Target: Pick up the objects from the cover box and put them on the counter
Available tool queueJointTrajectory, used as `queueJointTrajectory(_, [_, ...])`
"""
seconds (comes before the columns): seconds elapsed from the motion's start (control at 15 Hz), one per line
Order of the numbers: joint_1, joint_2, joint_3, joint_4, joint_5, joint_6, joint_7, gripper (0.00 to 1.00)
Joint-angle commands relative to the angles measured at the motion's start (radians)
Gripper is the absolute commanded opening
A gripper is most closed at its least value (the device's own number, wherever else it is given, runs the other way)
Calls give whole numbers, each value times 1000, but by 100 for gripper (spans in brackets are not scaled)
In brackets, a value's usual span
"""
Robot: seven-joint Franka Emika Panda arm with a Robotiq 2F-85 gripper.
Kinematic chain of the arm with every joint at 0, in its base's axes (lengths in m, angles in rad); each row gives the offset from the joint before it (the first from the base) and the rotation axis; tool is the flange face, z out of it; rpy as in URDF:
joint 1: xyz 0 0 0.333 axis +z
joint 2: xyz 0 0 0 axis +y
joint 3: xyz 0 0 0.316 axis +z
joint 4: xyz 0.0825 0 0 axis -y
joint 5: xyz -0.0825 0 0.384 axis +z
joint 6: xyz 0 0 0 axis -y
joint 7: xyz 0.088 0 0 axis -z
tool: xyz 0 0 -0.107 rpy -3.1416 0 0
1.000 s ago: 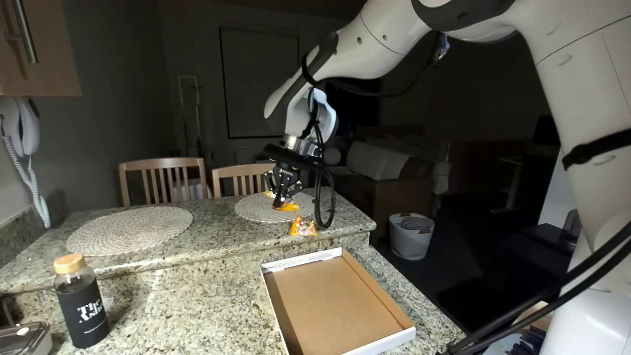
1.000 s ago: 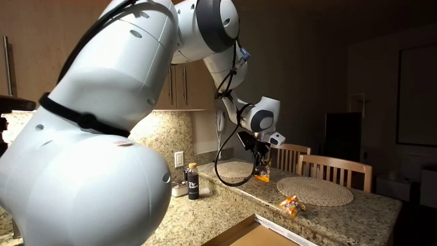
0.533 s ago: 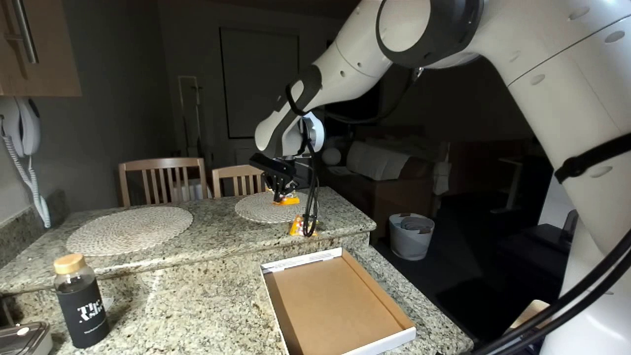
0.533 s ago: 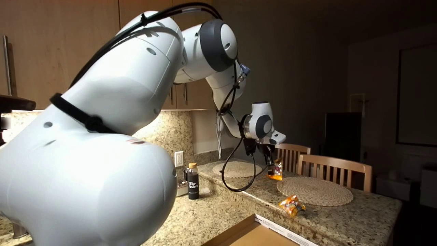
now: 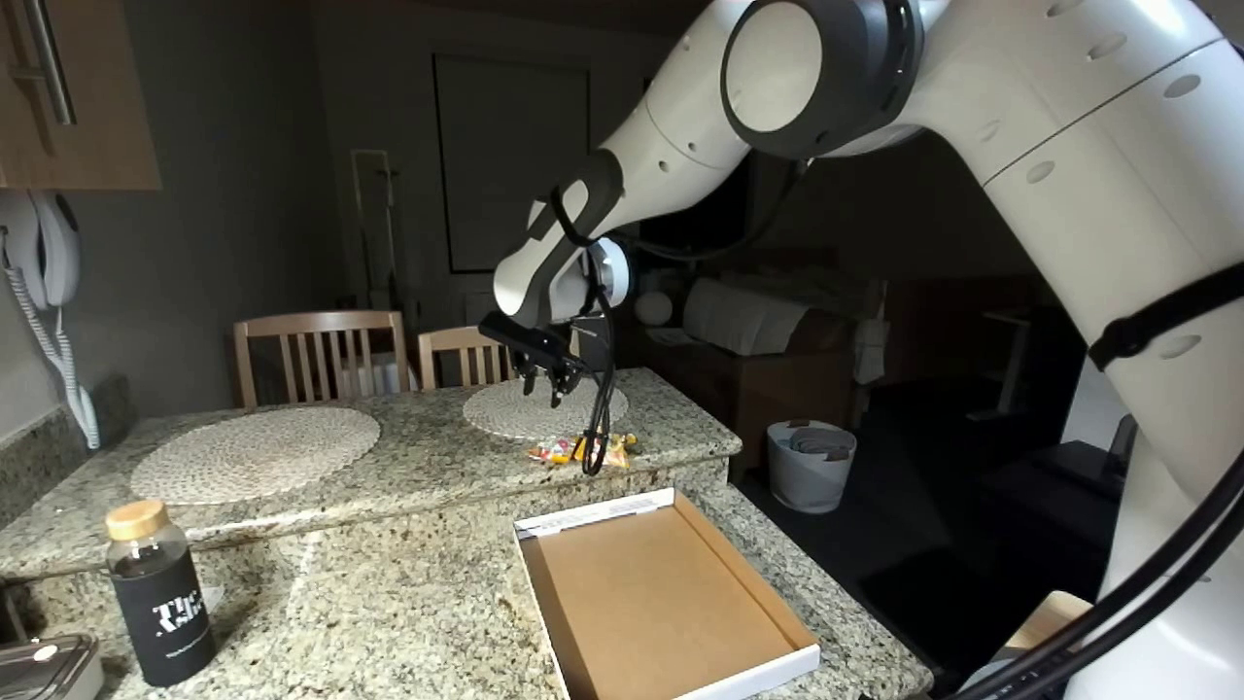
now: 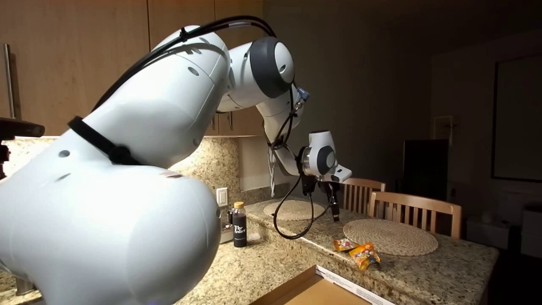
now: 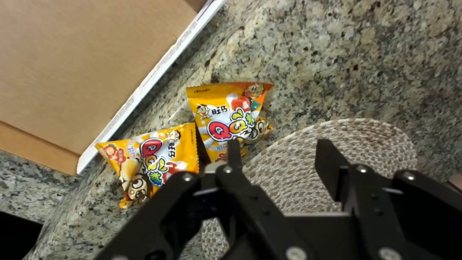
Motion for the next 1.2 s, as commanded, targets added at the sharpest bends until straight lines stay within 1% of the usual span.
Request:
queueJointTrajectory(0.0, [-7,-9,16,-8,-27,17,37,87])
queueJointTrajectory(0.07, [-7,-11,18,-11,-27,21,35,94])
queueJointTrajectory(0.13, [-7,-15,22,-17,-25,28,29,98])
queueJointTrajectory(0.2, [-15,-21,36,-23,-18,25,12,100])
queueJointTrajectory(0.27, [-30,-40,65,-44,-1,-2,-22,100])
queueJointTrajectory(0.33, [-33,-46,76,-51,-1,-24,-31,100])
queueJointTrajectory(0.4, [-37,-64,84,-60,-9,-124,-42,100])
queueJointTrajectory(0.47, [-46,-80,100,-77,-7,-177,-60,100])
queueJointTrajectory(0.53, [-58,-143,116,-199,-7,-166,-109,100])
queueJointTrajectory(0.6, [-64,-163,126,-229,-12,-194,-145,100])
queueJointTrajectory(0.73, [-78,-220,138,-327,-23,-222,-235,100])
queueJointTrajectory(0.87, [-89,-281,146,-437,-35,-211,-335,100])
queueJointTrajectory(1.13, [-87,-400,144,-660,-97,-123,-505,100])
